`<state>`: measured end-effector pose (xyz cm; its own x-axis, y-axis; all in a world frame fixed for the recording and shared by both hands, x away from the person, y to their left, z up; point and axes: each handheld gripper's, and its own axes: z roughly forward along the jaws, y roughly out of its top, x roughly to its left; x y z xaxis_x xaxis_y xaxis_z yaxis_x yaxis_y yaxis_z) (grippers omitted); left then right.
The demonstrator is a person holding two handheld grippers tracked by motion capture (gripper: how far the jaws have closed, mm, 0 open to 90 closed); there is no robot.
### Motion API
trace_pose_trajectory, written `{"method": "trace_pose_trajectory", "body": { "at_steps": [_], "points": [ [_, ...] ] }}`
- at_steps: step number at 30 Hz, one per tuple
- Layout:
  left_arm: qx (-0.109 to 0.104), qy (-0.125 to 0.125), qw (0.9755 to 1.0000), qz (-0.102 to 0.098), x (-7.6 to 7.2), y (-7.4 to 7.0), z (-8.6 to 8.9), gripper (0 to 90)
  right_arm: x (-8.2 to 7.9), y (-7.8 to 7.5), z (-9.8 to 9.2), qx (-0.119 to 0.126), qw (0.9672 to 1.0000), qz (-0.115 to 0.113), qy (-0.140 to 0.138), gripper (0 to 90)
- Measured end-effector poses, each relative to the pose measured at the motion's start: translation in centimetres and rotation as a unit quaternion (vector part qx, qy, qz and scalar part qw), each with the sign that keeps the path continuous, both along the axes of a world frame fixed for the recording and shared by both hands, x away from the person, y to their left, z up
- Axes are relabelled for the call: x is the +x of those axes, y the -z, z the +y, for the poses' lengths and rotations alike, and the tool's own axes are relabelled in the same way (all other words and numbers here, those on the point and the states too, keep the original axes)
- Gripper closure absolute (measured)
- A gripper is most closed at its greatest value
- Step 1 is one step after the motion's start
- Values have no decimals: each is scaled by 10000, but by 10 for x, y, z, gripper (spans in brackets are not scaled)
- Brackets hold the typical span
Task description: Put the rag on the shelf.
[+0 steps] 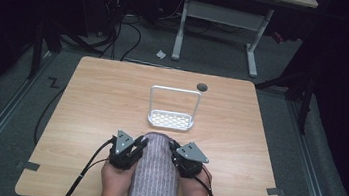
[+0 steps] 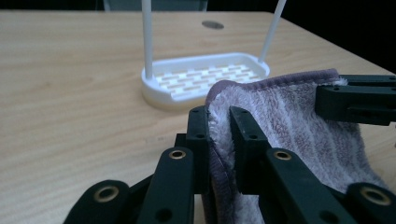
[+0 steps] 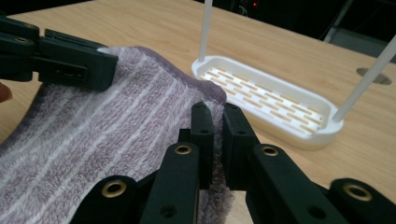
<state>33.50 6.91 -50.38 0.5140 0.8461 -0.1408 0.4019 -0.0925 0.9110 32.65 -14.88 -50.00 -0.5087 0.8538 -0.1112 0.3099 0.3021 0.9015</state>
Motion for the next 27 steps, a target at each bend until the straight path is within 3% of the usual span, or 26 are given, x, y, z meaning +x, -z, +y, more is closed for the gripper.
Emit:
{"method": "trace_pose_trajectory", "body": {
  "at_steps": [5,12,27],
  "points": [
    [-72,88,9996,-240,-2,-17,-5,788,-1,-9,-4,103,9998,-162,62,849],
    [-130,124,9981,-582,-2,-44,-9,789,2,-41,-15,360,9982,-457,107,848],
    [-220,75,9919,-1249,3,-95,-13,790,5,-89,-20,661,9919,-1071,174,848]
  ]
}}
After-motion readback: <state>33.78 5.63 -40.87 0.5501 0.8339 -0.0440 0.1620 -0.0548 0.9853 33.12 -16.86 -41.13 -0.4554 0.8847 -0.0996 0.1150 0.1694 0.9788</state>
